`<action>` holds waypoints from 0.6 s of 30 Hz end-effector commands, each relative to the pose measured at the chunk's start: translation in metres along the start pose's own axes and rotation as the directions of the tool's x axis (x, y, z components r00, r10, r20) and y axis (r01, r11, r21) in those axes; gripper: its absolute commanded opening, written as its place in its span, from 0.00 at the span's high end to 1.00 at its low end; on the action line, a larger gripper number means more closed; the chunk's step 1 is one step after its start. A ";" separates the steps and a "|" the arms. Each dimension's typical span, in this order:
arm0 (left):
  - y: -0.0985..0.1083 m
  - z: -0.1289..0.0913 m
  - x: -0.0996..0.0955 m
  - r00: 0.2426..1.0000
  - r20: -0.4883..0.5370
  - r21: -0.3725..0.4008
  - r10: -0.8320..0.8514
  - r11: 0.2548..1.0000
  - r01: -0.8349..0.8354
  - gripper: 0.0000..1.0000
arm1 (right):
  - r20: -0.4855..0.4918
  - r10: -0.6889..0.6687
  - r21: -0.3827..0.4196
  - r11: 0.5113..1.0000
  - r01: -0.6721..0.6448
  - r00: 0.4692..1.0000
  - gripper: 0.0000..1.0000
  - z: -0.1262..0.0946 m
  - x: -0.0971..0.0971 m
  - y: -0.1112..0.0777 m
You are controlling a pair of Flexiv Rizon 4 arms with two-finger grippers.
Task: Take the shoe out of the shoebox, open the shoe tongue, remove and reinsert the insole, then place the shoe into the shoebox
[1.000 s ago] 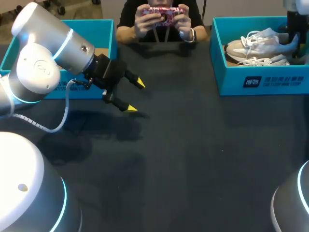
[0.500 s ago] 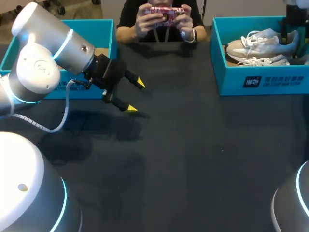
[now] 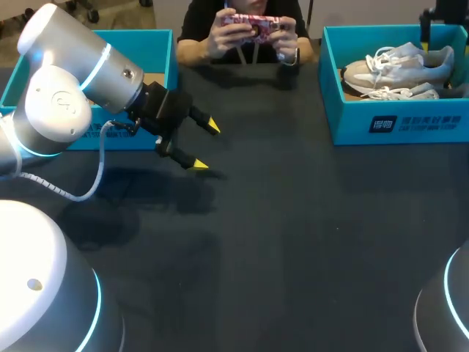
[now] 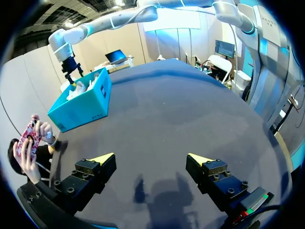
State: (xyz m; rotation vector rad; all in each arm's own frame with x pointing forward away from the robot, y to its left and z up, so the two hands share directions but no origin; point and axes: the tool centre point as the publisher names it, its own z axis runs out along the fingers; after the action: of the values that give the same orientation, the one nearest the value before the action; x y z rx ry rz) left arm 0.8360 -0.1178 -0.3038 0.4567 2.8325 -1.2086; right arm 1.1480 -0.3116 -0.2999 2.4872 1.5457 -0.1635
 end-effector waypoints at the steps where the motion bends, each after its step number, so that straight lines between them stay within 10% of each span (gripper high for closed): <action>1: 0.000 0.000 0.000 1.000 0.000 -0.003 0.000 1.000 0.000 0.00 | -0.026 -0.009 -0.066 0.998 0.007 1.000 0.00 -0.017 -0.004 -0.027; 8: 0.000 0.000 0.000 1.000 0.000 -0.003 0.000 1.000 0.000 0.00 | -0.063 -0.064 -0.099 0.993 0.058 0.996 0.00 -0.038 0.003 -0.052; 18: -0.035 -0.044 -0.020 0.820 0.252 -0.066 -0.514 0.836 0.544 0.00 | -0.075 -0.063 -0.101 0.993 0.056 0.995 0.00 -0.042 0.004 -0.058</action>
State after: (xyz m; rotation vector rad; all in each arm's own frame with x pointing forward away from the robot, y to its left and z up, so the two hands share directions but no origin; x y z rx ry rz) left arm 0.8602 -0.1198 -0.2590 0.0163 2.8847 -1.2158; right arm 1.1047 -0.2740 -0.2660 2.4453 1.6414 -0.0579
